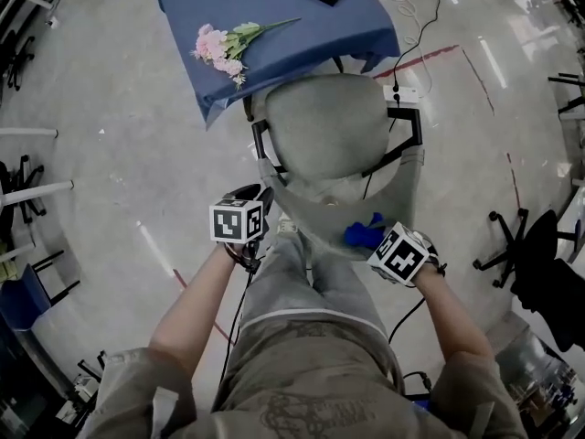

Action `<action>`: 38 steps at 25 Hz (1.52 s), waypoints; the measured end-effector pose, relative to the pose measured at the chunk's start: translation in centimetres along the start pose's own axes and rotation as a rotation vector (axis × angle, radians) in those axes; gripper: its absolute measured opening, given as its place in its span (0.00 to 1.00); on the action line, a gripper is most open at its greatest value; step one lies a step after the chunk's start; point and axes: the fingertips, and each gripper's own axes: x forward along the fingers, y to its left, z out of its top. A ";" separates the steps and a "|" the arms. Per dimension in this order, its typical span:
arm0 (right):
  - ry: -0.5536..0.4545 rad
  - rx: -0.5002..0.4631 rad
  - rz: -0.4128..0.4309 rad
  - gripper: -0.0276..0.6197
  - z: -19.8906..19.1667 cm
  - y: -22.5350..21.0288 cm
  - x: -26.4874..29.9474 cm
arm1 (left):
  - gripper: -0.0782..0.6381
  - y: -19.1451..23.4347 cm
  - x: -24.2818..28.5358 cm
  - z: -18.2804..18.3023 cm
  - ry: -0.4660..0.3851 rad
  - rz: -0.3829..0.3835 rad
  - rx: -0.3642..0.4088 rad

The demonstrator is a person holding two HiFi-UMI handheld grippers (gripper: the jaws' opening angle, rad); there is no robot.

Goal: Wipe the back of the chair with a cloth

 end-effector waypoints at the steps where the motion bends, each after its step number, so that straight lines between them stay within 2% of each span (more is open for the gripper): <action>1: -0.021 -0.011 0.010 0.22 1.1 0.8 0.2 | 0.29 -0.4 -0.5 0.2 -0.007 -0.005 0.008; 8: -0.242 -0.012 0.135 0.23 8.2 5.0 -1.6 | 0.29 -2.3 -5.4 3.1 -0.091 -0.003 0.032; 11: -0.348 -0.014 0.126 0.23 11.3 5.1 -4.6 | 0.29 -3.4 -8.0 5.6 -0.157 -0.009 0.043; 18: -0.546 -0.117 -0.023 0.23 17.0 3.1 -13.4 | 0.27 -5.5 -12.9 11.9 -0.312 0.025 0.114; 25: -0.776 -0.170 -0.155 0.24 21.5 3.0 -23.1 | 0.23 -9.5 -19.1 17.9 -0.468 0.008 0.255; 32: -1.035 -0.168 -0.295 0.24 23.1 3.1 -31.8 | 0.22 -13.3 -24.9 22.4 -0.628 0.022 0.397; 38: -1.235 -0.168 -0.404 0.24 22.2 3.9 -39.2 | 0.20 -16.1 -30.4 25.7 -0.796 0.065 0.494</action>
